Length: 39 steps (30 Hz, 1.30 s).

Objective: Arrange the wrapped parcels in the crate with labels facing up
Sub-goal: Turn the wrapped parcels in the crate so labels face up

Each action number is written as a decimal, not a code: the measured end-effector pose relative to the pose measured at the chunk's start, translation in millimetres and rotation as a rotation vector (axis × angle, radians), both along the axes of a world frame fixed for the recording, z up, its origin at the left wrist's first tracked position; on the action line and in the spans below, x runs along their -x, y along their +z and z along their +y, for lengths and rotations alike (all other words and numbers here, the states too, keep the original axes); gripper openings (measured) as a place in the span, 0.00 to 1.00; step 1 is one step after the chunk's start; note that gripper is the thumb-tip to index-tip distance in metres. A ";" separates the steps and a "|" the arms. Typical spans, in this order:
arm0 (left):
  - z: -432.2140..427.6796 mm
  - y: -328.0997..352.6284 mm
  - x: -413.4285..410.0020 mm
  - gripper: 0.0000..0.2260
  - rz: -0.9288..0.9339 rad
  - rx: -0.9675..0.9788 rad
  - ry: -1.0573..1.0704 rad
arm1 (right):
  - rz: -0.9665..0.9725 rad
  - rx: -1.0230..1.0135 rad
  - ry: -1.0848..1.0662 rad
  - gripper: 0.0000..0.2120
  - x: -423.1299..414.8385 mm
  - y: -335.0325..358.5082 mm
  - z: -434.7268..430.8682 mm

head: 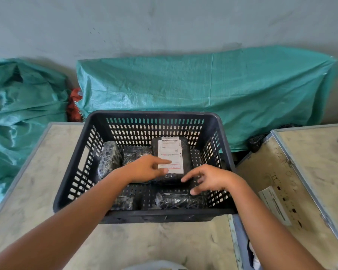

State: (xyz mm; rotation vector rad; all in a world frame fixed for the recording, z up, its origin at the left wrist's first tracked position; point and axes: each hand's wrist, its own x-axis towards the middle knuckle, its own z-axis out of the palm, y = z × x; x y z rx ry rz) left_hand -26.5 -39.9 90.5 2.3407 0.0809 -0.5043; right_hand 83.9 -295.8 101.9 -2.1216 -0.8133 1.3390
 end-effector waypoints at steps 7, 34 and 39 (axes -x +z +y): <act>-24.5 -5.1 37.5 0.21 0.099 0.007 -0.146 | -0.067 0.037 0.140 0.21 27.4 -14.1 2.9; -13.9 1.0 39.3 0.18 -0.316 0.442 0.283 | -0.074 -0.361 -0.553 0.11 33.3 2.6 0.3; -5.1 1.1 25.2 0.33 -0.237 0.389 0.130 | 0.111 -0.424 -0.612 0.10 12.7 5.3 3.0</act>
